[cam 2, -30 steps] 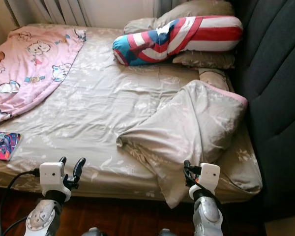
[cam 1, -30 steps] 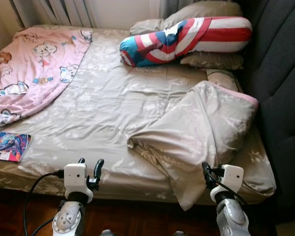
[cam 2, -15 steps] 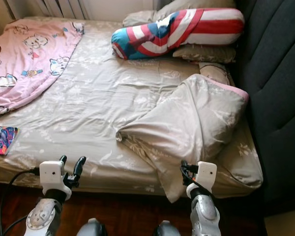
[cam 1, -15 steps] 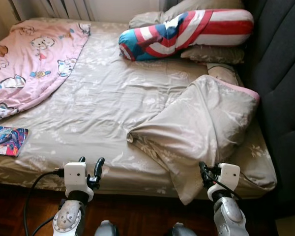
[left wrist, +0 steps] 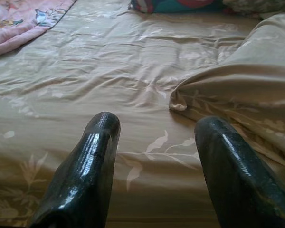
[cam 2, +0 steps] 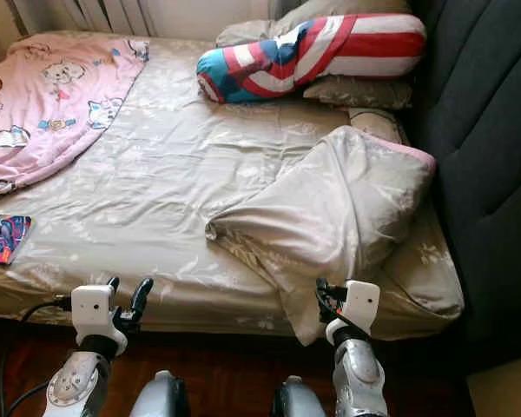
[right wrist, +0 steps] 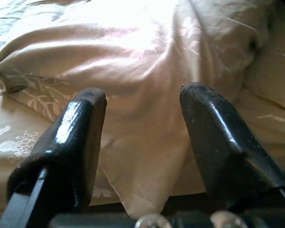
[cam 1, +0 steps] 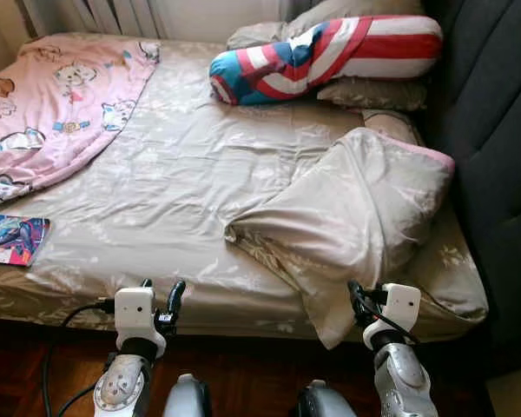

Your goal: Clean up the room

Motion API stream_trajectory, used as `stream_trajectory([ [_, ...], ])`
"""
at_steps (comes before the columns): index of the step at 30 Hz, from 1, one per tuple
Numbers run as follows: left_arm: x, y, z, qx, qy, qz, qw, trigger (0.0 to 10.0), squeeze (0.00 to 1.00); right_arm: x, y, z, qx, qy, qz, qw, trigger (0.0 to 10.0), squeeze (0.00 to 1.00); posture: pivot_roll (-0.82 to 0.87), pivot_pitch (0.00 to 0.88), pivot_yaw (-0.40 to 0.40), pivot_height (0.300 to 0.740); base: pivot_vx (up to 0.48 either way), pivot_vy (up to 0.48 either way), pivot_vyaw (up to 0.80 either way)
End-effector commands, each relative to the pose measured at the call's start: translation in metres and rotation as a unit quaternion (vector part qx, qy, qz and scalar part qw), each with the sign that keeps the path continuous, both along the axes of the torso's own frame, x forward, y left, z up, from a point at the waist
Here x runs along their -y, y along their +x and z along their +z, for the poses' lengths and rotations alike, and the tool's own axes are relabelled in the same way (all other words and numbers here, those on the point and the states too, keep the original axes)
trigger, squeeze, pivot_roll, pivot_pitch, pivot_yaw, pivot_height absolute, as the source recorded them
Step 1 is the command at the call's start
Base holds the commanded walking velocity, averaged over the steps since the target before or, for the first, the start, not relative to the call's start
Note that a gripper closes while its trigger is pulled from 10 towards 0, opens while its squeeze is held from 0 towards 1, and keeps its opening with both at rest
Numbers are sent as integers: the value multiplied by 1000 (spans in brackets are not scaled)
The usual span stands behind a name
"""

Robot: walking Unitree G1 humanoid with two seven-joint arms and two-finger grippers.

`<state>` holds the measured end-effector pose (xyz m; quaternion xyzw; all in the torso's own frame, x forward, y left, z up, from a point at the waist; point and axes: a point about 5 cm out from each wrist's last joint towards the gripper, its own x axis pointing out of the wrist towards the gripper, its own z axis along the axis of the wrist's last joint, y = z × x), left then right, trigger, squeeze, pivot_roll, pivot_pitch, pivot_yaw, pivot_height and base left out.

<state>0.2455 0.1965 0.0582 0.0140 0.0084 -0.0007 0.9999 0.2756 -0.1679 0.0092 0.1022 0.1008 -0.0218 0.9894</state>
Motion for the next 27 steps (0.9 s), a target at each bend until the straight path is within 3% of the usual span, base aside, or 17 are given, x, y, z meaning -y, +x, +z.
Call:
stream_trajectory([
  [1, 4, -1, -4, -13, -2, -6, 1000, 10000, 0, 2, -2, -2, -7, 3, -3, 1000, 10000, 0, 20, 138, -45, 659, 0, 0, 0],
  [8, 4, -1, -5, -14, -2, -6, 1000, 10000, 0, 2, -2, -3, -11, 5, -6, 1000, 10000, 0, 23, 146, -43, 659, 0, 0, 0],
  [15, 3, 0, -4, -14, 0, -3, 1000, 10000, 0, 1, 0, -2, -10, 7, -9, 1000, 10000, 0, 30, 149, -46, 659, 277, 0, -704],
  [27, 3, 1, -3, -13, 1, -1, 1000, 10000, 0, -7, 2, 0, -6, 13, 20, 1000, 10000, 0, 27, 152, -47, 659, 302, 0, 0],
])
